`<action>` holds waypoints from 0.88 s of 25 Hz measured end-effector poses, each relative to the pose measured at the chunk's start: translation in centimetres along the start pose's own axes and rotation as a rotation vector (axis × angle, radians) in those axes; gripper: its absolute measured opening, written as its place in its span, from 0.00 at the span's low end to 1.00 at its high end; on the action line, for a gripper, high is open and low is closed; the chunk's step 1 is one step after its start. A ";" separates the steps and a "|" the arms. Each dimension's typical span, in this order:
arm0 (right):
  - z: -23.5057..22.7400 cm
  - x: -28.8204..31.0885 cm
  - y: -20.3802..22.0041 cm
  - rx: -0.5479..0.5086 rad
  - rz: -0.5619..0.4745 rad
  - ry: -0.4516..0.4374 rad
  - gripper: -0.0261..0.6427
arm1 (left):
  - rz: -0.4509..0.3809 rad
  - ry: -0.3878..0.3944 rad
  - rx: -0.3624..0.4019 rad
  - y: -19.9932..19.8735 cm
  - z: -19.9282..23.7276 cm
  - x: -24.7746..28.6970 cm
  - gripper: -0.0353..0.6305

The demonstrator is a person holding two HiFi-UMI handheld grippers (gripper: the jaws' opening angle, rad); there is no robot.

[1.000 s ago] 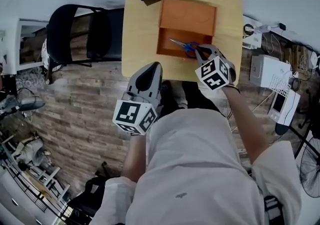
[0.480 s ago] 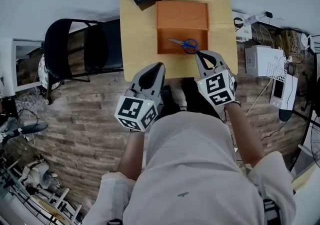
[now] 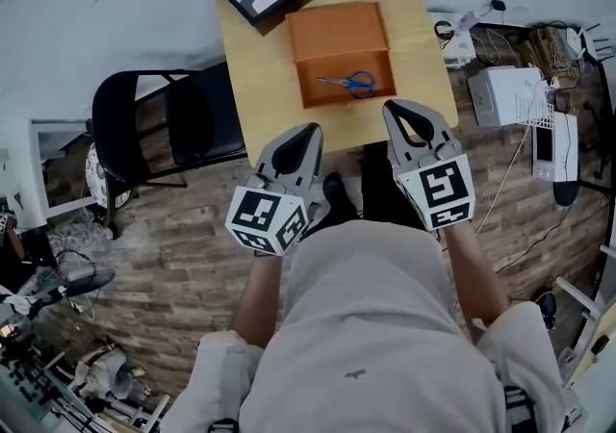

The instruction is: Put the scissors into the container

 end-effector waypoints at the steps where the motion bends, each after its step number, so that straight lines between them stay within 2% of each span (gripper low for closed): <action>1: 0.1 -0.6 -0.2 0.018 -0.014 0.010 0.04 | 0.001 0.007 0.007 -0.1 -0.2 -0.1 0.06; 5: 0.0 -2.7 -1.0 0.075 -0.076 0.049 0.04 | -0.001 0.024 0.032 -0.6 -0.7 -0.5 0.06; 11: 0.3 -4.9 -1.5 0.153 -0.121 0.030 0.04 | -0.025 0.036 0.037 -1.6 -1.6 -1.1 0.06; 16: -0.3 -6.0 -1.3 0.160 -0.156 0.051 0.04 | -0.033 0.043 0.048 -1.8 -2.6 -1.0 0.06; 22: 0.0 -7.5 -1.5 0.115 -0.198 0.025 0.04 | -0.037 0.047 0.057 -1.6 -4.0 -0.9 0.06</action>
Point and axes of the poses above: the fingertips, and each gripper's own axes: x forward along the fingers, z to its left, y out of its underside, the point moved 4 cm from there along -x, backward along the fingers, and after that the axes turned 2 degrees about -x, right-handed, at the moved point
